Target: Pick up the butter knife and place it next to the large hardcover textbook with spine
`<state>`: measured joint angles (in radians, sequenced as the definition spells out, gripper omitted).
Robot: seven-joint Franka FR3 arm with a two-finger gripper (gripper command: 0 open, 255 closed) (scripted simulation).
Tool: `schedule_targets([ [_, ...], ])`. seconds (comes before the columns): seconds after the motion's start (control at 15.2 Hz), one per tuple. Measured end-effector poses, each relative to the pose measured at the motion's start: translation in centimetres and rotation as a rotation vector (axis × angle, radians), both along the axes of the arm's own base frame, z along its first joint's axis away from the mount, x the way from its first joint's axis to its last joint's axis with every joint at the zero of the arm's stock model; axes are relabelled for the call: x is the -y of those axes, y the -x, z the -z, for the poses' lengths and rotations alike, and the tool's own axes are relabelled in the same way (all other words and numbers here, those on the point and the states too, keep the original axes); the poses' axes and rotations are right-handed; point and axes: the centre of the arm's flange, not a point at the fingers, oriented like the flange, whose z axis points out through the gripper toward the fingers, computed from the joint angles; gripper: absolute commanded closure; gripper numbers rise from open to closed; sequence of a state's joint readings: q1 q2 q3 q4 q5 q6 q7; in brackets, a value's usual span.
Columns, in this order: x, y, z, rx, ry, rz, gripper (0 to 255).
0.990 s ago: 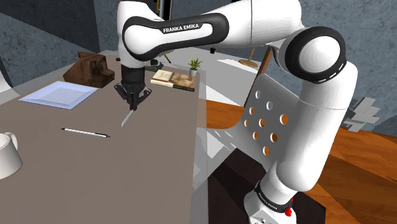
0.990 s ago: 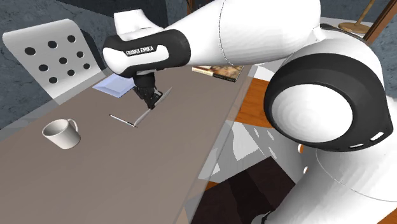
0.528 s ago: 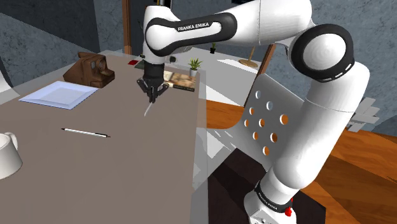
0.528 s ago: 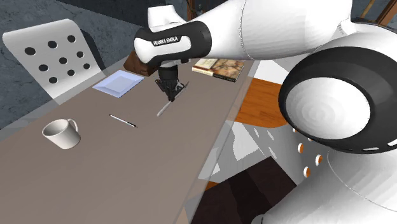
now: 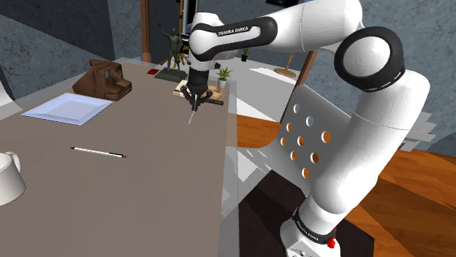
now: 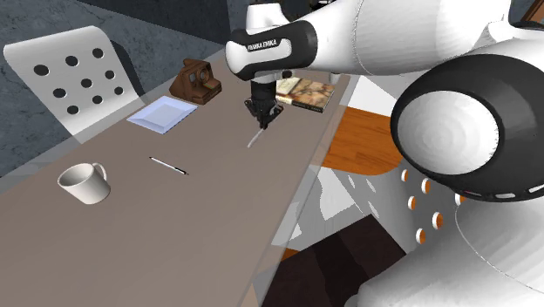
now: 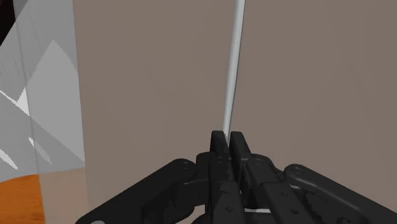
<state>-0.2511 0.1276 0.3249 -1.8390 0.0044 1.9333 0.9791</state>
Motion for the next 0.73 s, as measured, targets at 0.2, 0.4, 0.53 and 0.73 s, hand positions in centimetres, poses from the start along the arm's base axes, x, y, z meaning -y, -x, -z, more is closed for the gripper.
schedule_targets([
  [0.2, 3.9, -0.3, 0.1, 0.0, 0.0, 0.0, 255],
  [0.4, 8.1, -1.0, 0.0, 0.0, 0.0, 0.0, 255],
  [0.53, 10.6, -1.3, -0.2, 0.0, 0.0, 0.0, 255],
  [0.73, 14.4, -1.6, -0.4, 0.0, 0.0, 0.0, 255],
])
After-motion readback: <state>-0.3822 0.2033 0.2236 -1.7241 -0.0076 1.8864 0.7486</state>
